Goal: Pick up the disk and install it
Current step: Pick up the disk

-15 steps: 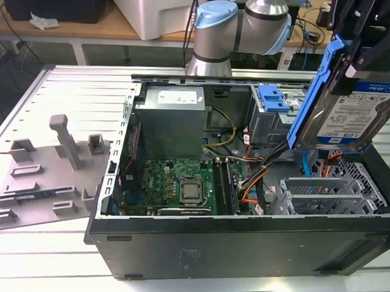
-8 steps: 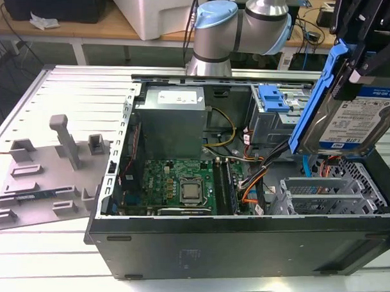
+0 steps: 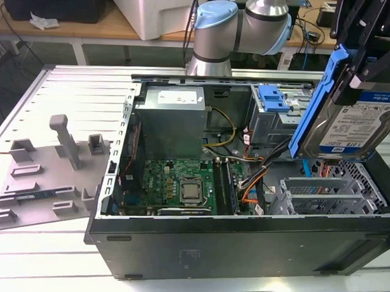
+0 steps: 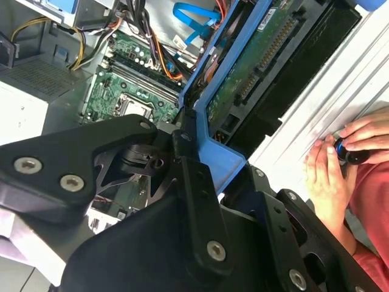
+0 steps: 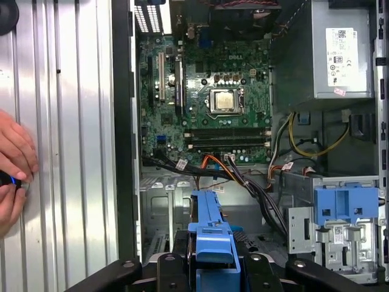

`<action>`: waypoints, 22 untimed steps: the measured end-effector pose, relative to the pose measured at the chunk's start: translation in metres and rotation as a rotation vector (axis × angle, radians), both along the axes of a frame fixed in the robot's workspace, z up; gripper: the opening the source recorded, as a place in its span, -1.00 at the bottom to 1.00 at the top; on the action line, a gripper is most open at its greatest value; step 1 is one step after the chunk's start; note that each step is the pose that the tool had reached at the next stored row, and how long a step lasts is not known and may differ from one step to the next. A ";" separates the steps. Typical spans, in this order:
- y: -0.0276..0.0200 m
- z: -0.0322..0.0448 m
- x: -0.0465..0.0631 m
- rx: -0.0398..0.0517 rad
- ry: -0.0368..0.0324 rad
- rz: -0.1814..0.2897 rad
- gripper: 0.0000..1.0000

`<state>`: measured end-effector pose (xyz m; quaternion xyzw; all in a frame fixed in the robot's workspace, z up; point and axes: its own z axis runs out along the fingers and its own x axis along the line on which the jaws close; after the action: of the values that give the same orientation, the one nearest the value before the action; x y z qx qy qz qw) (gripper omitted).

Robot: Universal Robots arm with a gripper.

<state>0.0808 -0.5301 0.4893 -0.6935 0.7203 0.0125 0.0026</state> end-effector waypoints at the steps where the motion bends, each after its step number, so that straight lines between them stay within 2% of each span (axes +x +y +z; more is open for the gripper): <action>1: -0.0007 -0.0003 0.000 -0.0001 0.0000 0.000 -0.25; 2: -0.0031 -0.0015 0.000 -0.0001 0.0000 0.000 -0.25; 8: -0.0085 -0.0049 0.002 -0.0014 0.0000 0.000 -0.25; 17: -0.0087 -0.0092 0.004 -0.0024 -0.0007 0.000 -0.25; 22: -0.0087 -0.0102 0.004 -0.0023 -0.0008 0.021 -0.25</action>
<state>0.0849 -0.5388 0.4791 -0.7011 0.7129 0.0114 0.0019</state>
